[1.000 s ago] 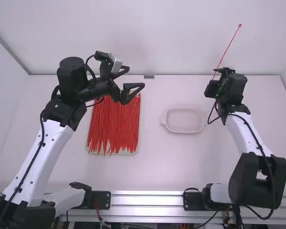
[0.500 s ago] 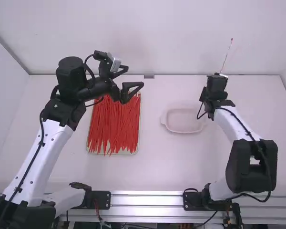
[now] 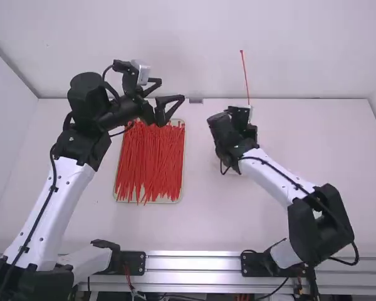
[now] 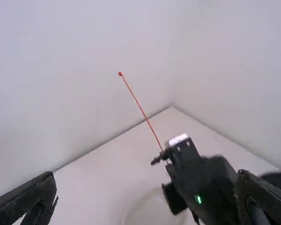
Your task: Fasten the cable tie
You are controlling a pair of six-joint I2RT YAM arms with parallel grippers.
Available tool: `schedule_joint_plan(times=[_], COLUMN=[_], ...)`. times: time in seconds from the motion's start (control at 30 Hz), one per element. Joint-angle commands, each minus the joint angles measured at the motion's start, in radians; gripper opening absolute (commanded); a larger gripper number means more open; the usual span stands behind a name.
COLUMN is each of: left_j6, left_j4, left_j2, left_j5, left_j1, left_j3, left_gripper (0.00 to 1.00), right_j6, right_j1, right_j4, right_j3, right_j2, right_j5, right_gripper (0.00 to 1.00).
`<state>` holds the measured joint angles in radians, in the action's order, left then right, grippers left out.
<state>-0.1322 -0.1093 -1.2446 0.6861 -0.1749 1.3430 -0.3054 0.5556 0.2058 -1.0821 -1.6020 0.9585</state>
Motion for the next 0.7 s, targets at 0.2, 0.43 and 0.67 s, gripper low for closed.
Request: schedule_joint_plan(times=[0.2, 0.43, 0.67], left_j6=[-0.09, -0.198, -0.31], left_j4=[0.04, 0.113, 0.232], left_j2=[0.005, 0.005, 0.005], left_j5=[-0.021, -0.006, 0.073], left_j1=[0.003, 0.003, 0.003], left_j3=[-0.006, -0.005, -0.006], left_gripper=[0.99, 0.99, 0.99], right_j6=[-0.027, 0.051, 0.134], right_j1=[0.266, 0.406, 0.519], right_j4=[0.004, -0.034, -0.098], right_j3=[-0.031, -0.031, -0.031], right_j2=[0.134, 0.191, 0.205], right_j5=[0.324, 0.398, 0.465], right_gripper=[0.0, 0.0, 0.0])
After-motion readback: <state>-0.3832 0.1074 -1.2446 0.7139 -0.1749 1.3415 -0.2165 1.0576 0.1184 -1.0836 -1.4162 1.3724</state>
